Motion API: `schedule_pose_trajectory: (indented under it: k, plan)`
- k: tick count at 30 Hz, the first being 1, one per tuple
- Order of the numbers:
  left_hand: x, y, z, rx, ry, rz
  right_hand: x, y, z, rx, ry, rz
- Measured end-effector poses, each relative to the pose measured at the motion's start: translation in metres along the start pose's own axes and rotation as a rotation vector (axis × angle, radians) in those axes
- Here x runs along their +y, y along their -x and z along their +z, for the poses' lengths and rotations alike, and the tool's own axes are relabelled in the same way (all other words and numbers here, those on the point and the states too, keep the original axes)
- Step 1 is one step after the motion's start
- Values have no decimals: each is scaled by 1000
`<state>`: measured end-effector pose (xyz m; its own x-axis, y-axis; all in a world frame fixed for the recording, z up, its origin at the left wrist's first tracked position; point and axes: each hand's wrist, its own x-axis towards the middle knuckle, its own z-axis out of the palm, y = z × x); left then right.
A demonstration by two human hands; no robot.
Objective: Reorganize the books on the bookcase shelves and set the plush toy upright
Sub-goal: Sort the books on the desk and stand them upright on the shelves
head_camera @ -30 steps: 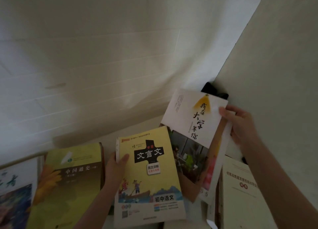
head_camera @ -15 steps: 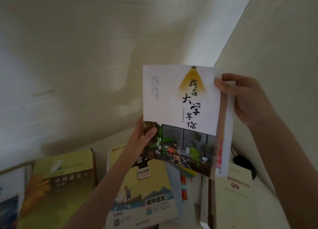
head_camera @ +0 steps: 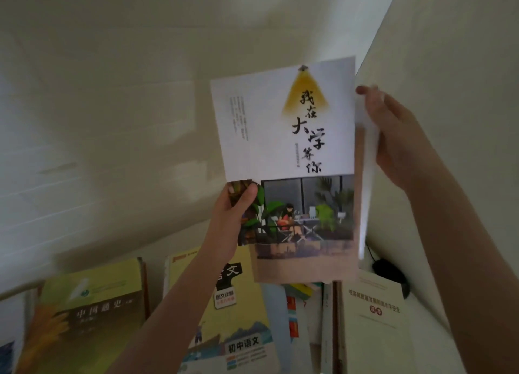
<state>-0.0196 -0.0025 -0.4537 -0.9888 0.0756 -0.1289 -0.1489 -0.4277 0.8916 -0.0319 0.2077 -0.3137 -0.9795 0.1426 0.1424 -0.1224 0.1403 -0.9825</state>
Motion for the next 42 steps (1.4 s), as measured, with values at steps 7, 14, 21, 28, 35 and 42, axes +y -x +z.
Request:
schedule_pose_trajectory:
  k: [7, 14, 21, 28, 35, 42]
  plan:
    - [35, 7, 7, -25, 38, 97, 34, 13, -16, -170, 103, -80]
    - [26, 27, -21, 40, -214, 163, 57, 43, 13, -105, -61, -107]
    - [-44, 66, -96, 45, -601, -7, 171, 133, 54, -292, -111, 332]
    - [-60, 60, -108, 56, -636, 23, 197, 137, 84, -93, 66, 285]
    - [-50, 60, -102, 151, -629, 218, 187, 131, 91, -49, 110, 115]
    - [-76, 78, -105, 122, -613, 108, 208, 155, 83, -72, 361, -11]
